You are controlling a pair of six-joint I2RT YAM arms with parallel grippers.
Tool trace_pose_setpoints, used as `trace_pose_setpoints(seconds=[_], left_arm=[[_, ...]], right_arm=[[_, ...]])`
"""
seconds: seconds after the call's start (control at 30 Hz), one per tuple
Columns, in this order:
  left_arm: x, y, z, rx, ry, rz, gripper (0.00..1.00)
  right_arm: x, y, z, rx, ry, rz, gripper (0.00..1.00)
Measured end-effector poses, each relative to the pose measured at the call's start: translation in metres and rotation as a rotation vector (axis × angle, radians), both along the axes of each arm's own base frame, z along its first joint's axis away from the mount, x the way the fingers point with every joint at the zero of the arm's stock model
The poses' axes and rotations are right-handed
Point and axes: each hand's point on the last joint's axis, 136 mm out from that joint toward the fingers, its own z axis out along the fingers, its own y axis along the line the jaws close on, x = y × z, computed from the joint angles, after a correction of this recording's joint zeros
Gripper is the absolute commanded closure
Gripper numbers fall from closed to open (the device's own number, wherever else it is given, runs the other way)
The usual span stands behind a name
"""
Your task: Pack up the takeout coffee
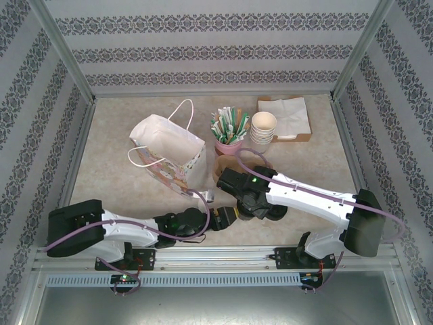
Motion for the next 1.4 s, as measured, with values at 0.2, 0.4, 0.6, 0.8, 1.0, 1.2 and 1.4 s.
trace_pose_setpoints(seconds=[0.2, 0.4, 0.6, 0.8, 1.0, 1.2, 1.4], left_arm=[[0.004, -0.006, -0.011, -0.02, 0.025, 0.02, 0.4], [0.007, -0.011, -0.016, -0.053, 0.042, 0.039, 0.41], [0.008, -0.015, -0.009, -0.101, 0.041, 0.041, 0.43], [0.009, -0.015, -0.017, -0.125, 0.077, 0.054, 0.47], [0.009, -0.013, -0.024, -0.181, 0.127, 0.074, 0.49], [0.012, -0.009, -0.027, -0.238, 0.166, 0.11, 0.49], [0.012, -0.008, -0.027, -0.249, 0.182, 0.121, 0.49]], right_arm=[[0.0, 0.0, 0.0, 0.0, 0.0, 0.003, 0.25], [0.0, 0.0, 0.0, 0.0, 0.0, 0.004, 0.25], [0.0, 0.001, 0.0, 0.001, 0.004, 0.011, 0.26], [0.001, 0.002, -0.001, -0.007, 0.007, 0.019, 0.25], [0.002, 0.005, -0.001, -0.012, 0.013, 0.033, 0.24], [0.005, 0.01, 0.002, -0.003, 0.008, 0.05, 0.19], [0.006, 0.013, 0.003, -0.002, 0.01, 0.062, 0.19]])
